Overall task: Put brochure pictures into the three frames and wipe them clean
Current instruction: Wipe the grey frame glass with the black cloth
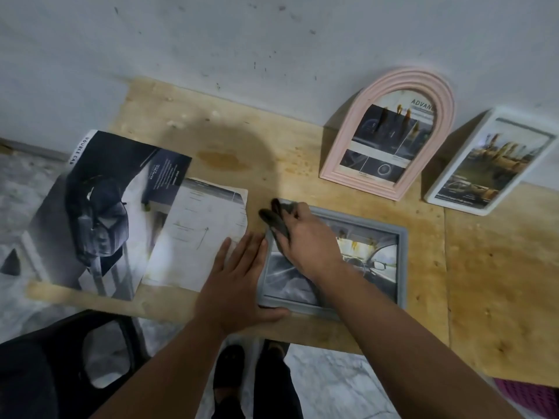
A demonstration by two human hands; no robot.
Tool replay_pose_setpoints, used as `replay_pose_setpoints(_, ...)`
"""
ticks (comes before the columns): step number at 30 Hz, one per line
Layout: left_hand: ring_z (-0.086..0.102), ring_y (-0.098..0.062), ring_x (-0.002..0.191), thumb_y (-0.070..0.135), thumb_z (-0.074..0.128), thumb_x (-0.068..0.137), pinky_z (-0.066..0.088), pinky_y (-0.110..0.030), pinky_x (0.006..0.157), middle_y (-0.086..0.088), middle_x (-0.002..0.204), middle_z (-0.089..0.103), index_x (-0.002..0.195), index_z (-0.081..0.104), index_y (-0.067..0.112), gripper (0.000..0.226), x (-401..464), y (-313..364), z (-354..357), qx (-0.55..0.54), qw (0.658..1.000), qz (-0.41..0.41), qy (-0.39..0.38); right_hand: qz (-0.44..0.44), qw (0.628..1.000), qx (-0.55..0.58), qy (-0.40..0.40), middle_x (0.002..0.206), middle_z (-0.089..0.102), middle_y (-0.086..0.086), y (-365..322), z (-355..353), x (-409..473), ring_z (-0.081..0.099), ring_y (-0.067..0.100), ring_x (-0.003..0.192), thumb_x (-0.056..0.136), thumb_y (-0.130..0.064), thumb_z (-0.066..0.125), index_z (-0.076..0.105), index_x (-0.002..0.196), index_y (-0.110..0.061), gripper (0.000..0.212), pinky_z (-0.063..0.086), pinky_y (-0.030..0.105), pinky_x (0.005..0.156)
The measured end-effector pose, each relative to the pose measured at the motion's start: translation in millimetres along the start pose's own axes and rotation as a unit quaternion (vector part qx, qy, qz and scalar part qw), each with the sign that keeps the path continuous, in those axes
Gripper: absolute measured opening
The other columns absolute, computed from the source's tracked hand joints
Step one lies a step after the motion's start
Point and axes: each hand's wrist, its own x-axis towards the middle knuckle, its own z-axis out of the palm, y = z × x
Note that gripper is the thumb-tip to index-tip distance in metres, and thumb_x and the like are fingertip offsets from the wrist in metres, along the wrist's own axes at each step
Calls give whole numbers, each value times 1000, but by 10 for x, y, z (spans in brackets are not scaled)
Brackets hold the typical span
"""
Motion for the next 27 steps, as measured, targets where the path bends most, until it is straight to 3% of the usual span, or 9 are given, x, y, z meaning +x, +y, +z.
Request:
replay_pose_setpoints(6, 17, -27, 159, 96, 51, 69, 24, -61, 123, -11, 167, 29, 155, 41, 6, 125, 0, 8, -2, -35, 998, 7, 43, -70, 997, 1, -36, 121, 51, 5, 33, 5, -517, 63, 27, 92, 97, -37, 62, 58, 138, -20, 45, 35, 29, 63)
replay_pose_setpoints(10, 17, -25, 159, 97, 53, 68, 23, -62, 123, -8, 169, 26, 158, 33, 4, 131, -13, -7, 19, -56, 997, 4, 52, -99, 989, 42, -107, 117, 51, -3, 89, -35, -711, 61, 21, 95, 98, -39, 58, 62, 135, -26, 39, 39, 28, 65)
replay_pose_setpoints(12, 17, -26, 159, 97, 53, 68, 24, -62, 123, -8, 169, 26, 158, 33, 4, 131, -19, -10, 12, -61, 996, 6, 59, -52, 972, 169, -155, 106, 59, -6, 72, -173, -706, 61, 12, 90, 99, -38, 61, 71, 122, -25, 29, 45, 26, 69)
replay_pose_setpoints(14, 18, -27, 159, 97, 53, 68, 25, -63, 122, -9, 169, 27, 157, 36, 4, 130, -18, -14, 1, -61, 996, 11, 63, 48, 908, 361, -207, 77, 63, -3, 36, -350, -653, 58, 11, 66, 98, -39, 66, 77, 92, -16, 27, 44, 24, 61)
replay_pose_setpoints(17, 18, -27, 158, 98, 53, 68, 24, -62, 122, -9, 169, 26, 158, 34, 4, 131, -19, -14, -10, -57, 997, 8, 61, 176, 872, 440, -123, 67, 60, 9, 49, -496, -486, 57, 16, 59, 99, -48, 60, 65, 68, -21, 42, 44, 29, 58)
replay_pose_setpoints(19, 17, -26, 159, 98, 52, 68, 23, -61, 123, -8, 169, 25, 159, 31, 5, 132, -21, -11, -7, -55, 997, 8, 59, 150, 942, 299, -9, 87, 59, 8, 151, -433, -337, 58, 17, 73, 103, -45, 53, 68, 80, -26, 33, 43, 32, 66)
replay_pose_setpoints(21, 17, -27, 159, 98, 50, 69, 23, -62, 123, -8, 169, 25, 159, 30, 4, 132, -26, -12, 0, -51, 997, 9, 59, 67, 993, 87, 42, 105, 50, 4, 190, -284, -233, 56, 21, 85, 103, -44, 48, 68, 117, -21, 33, 48, 34, 70)
replay_pose_setpoints(23, 17, -27, 159, 98, 50, 69, 23, -61, 123, -9, 169, 25, 159, 32, 4, 132, -23, -16, 6, -50, 997, 10, 57, 4, 998, -66, 19, 116, 50, 9, 148, -25, -220, 57, 29, 95, 102, -42, 49, 56, 138, -18, 44, 53, 39, 72)
replay_pose_setpoints(27, 15, -26, 159, 99, 47, 69, 20, -61, 125, -9, 169, 24, 158, 32, 4, 131, -19, -20, 32, -50, 998, 6, 45, -52, 989, -136, 23, 117, 54, 12, 67, 223, -461, 59, 31, 91, 99, -38, 57, 58, 137, -14, 45, 52, 39, 65)
